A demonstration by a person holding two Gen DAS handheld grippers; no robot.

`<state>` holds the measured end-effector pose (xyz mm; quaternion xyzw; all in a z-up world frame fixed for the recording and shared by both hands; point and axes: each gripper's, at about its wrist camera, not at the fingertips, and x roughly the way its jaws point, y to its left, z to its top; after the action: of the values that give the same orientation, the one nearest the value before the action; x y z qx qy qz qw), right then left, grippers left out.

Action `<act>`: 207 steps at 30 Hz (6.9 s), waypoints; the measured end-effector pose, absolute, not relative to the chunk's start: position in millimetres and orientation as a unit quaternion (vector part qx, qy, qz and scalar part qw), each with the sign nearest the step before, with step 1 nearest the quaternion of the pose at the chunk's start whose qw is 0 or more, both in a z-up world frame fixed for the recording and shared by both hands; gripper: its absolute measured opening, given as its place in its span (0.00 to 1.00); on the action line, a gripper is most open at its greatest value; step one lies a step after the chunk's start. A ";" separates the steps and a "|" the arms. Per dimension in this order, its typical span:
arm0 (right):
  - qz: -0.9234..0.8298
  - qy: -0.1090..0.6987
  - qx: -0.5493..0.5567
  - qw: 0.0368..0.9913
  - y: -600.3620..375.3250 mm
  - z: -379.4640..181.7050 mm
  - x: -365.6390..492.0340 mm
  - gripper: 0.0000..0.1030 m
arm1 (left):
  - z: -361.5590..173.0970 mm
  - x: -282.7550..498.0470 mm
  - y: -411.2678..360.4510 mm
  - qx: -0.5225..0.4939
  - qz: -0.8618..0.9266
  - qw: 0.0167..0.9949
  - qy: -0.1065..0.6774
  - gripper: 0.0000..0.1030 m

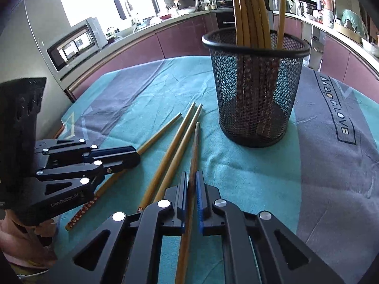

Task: Organize utensils
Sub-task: 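Close the left tool on a chopstick while the right tool grasps another chopstick, then raise the left tool's chopstick over the cup and lower it in while the right tool does likewise, then open the left tool to release its chopstick in the cup while the right tool releases its own, then move both open tools back toward the last chopsticks on the cloth, then close the left tool on a chopstick while the right tool grasps the other chopstick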

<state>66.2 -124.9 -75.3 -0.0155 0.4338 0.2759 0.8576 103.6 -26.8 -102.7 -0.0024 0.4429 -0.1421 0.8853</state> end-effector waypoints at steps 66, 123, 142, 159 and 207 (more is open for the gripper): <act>0.304 0.149 0.044 0.940 -204.8 122.4 68.3 0.05 | 114.3 114.3 -16.9 -0.085 -0.255 0.941 0.207 0.07; 0.253 0.248 0.045 0.934 -194.4 65.1 116.3 0.38 | 32.1 172.5 -30.2 -0.035 -0.184 0.931 0.312 0.40; 0.311 0.363 0.018 0.878 -151.2 -34.0 59.0 0.48 | -57.4 104.8 -16.6 -0.018 -0.148 0.909 0.388 0.52; 0.286 0.416 -0.033 0.863 -116.9 -72.3 49.5 0.33 | -80.2 95.2 -11.9 -0.031 -0.143 0.901 0.408 0.54; 0.293 0.433 -0.001 0.852 -120.9 -76.0 60.4 0.08 | -106.6 82.7 -44.9 -0.016 -0.149 0.885 0.441 0.10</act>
<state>60.4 -120.9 -76.0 -0.0007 0.4333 0.2927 0.8524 82.7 -44.9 -106.6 -0.0165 0.4413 -0.1491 0.8847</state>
